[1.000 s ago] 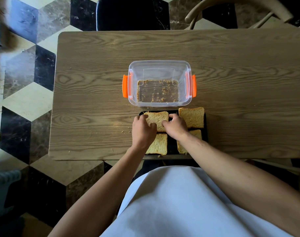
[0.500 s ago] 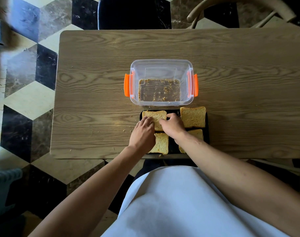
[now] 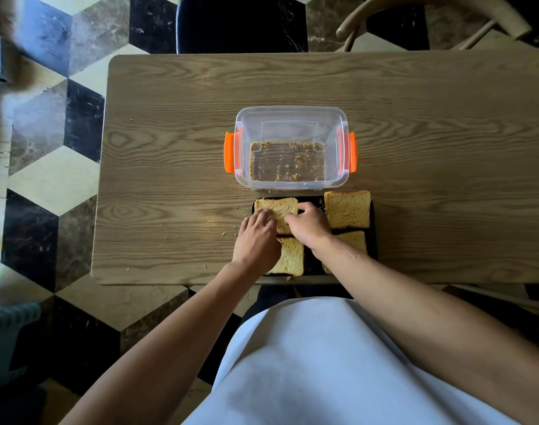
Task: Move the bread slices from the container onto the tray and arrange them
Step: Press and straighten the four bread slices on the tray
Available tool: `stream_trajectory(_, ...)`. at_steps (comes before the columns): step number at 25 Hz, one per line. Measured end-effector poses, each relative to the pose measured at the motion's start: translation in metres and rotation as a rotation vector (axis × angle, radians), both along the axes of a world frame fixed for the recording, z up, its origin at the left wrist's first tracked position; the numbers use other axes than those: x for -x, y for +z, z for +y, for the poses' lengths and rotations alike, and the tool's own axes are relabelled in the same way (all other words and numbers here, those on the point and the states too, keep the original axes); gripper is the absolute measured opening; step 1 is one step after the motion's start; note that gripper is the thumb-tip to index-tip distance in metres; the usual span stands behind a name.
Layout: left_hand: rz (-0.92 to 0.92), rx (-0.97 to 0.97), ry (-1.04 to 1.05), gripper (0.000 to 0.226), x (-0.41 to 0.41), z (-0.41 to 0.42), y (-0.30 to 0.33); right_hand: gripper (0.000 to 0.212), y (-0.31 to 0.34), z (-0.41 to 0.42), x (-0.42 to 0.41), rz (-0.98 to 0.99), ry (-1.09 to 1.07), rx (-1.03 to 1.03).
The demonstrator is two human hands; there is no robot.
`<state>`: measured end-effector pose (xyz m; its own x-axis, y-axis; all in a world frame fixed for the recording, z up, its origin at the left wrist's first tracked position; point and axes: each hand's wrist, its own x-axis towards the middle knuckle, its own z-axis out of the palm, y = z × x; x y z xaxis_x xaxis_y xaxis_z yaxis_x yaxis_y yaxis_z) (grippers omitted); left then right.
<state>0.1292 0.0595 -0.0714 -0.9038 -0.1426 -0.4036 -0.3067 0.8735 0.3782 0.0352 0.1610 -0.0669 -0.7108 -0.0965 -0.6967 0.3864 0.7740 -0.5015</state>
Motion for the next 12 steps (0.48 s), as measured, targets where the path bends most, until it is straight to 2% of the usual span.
stream_trajectory(4,0.084,-0.087,0.068,0.048,-0.004,-0.005,0.002,0.054,0.005,0.011,0.001,0.001,0.047,0.000)
stream_trajectory(7,0.153,-0.090,0.152,0.042,-0.017,-0.011,0.003,0.030,0.010,0.033,-0.002,0.042,0.117,-0.057)
stream_trajectory(12,0.028,-0.160,0.291,0.043,-0.048,-0.024,-0.001,0.020,0.007,0.056,-0.028,-0.011,0.262,-0.127)
